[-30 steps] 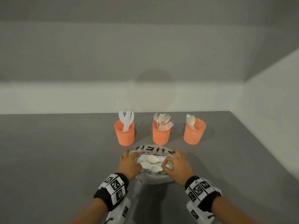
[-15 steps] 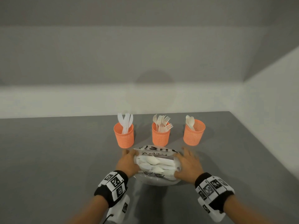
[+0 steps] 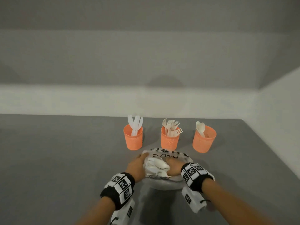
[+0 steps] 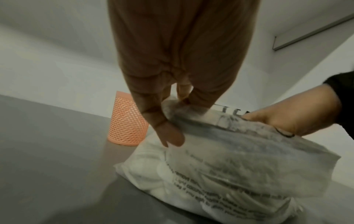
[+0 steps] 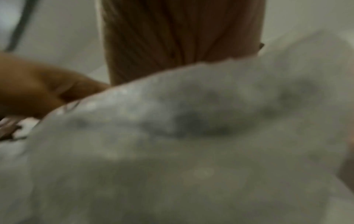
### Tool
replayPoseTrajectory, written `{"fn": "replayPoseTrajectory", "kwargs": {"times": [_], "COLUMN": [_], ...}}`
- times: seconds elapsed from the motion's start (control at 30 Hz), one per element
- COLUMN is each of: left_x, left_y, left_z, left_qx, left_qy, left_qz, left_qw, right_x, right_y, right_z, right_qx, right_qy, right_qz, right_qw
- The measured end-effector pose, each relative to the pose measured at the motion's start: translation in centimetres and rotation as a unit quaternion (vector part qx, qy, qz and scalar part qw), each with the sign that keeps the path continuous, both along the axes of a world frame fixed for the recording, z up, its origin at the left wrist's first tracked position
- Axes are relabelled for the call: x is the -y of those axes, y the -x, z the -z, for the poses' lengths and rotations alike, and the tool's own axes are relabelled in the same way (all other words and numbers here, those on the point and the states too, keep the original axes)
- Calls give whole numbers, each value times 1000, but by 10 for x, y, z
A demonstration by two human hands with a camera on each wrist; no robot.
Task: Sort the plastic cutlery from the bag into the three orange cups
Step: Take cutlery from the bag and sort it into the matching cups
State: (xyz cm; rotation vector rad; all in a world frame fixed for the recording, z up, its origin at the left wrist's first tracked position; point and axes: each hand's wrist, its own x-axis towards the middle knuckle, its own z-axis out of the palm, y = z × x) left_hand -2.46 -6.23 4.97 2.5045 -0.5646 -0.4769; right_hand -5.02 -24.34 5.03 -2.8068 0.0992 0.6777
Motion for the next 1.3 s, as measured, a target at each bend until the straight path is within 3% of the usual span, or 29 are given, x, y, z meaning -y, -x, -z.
{"fn": "replayPoseTrajectory", "kwargs": {"times": [0.1,0.23,0.53,0.73,0.9,1.03,1.3], "left_x": [-1,-6,2,0,4,2,0], "left_y": [-1,-6,-4,-5,-5,-8,-6], "left_z": [-1,-2,-5,-5,-7,-8,-6], "left_qx": [-3,-7,-3,-37,-113,-108,-86], "left_qy": [19,62,56,57,49,81,113], "left_qz": [3,-21,13,-8,0,-34,-54], "left_qw": [1000,998,998,998,992,990,988], "right_x": [5,2,2,15,5,3,11], "right_y": [-3,-3,6,7,7,7,11], "right_z": [-3,3,12,14,20,17,20], "right_qx": [-53,-48,-43,-58,20,45,-55], "right_qy": [-25,-16,-104,-109,-162,-168,-171], "right_qz": [20,9,55,58,45,59,55], "right_qw": [998,999,992,991,986,983,982]}}
